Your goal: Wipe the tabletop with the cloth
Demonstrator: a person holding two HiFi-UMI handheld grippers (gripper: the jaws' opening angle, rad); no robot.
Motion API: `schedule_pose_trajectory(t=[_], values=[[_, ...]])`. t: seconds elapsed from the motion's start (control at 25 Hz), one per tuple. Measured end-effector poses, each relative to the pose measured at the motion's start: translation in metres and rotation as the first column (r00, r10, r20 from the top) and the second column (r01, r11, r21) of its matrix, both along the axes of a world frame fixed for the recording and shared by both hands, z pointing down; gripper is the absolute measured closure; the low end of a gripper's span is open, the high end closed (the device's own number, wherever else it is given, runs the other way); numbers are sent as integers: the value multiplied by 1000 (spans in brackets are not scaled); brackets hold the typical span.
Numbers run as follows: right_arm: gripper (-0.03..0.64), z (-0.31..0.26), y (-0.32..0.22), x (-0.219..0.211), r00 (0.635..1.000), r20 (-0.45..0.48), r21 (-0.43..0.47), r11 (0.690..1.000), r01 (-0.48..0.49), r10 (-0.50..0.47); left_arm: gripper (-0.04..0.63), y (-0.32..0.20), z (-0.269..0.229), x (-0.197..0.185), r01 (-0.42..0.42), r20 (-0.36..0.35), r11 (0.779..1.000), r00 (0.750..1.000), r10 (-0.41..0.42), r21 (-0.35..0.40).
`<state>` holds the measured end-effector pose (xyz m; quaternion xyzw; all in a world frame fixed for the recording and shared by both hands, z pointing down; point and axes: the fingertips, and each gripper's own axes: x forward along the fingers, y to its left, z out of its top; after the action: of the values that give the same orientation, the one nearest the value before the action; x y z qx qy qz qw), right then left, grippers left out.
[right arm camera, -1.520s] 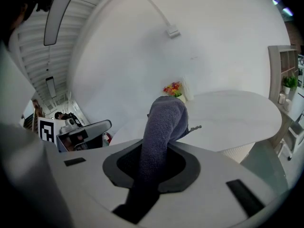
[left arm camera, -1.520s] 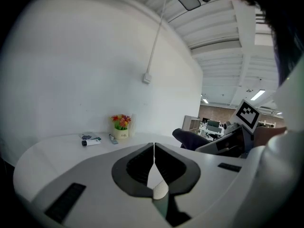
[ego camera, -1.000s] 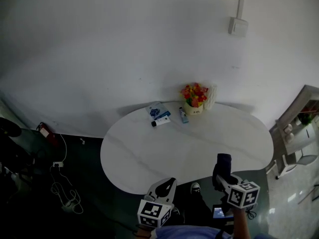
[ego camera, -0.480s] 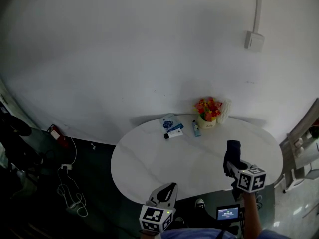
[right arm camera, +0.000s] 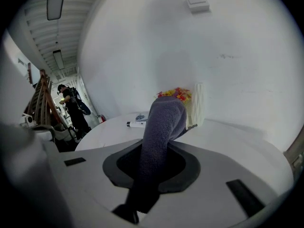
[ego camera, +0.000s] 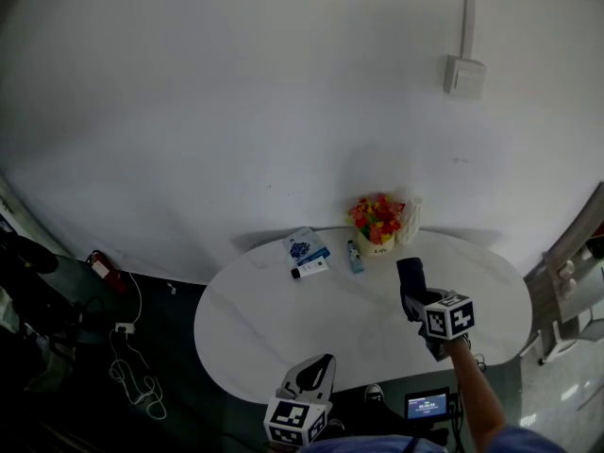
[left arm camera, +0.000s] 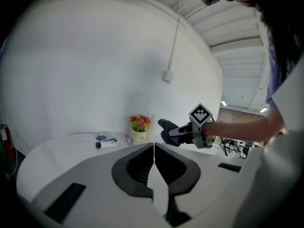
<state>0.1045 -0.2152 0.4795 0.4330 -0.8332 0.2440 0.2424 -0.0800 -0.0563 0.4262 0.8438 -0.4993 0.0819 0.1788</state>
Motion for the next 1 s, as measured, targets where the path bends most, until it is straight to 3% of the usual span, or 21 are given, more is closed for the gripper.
schedule_pose_trajectory(t=[0.6, 1.0], values=[[545, 96, -83, -23, 968, -20, -134, 960, 247, -252, 578, -62, 11, 68, 63, 59, 995, 996, -59, -72], [545, 132, -110, 59, 980, -80, -192, 967, 165, -183, 578, -101, 21, 102, 65, 73, 992, 996, -57, -106]])
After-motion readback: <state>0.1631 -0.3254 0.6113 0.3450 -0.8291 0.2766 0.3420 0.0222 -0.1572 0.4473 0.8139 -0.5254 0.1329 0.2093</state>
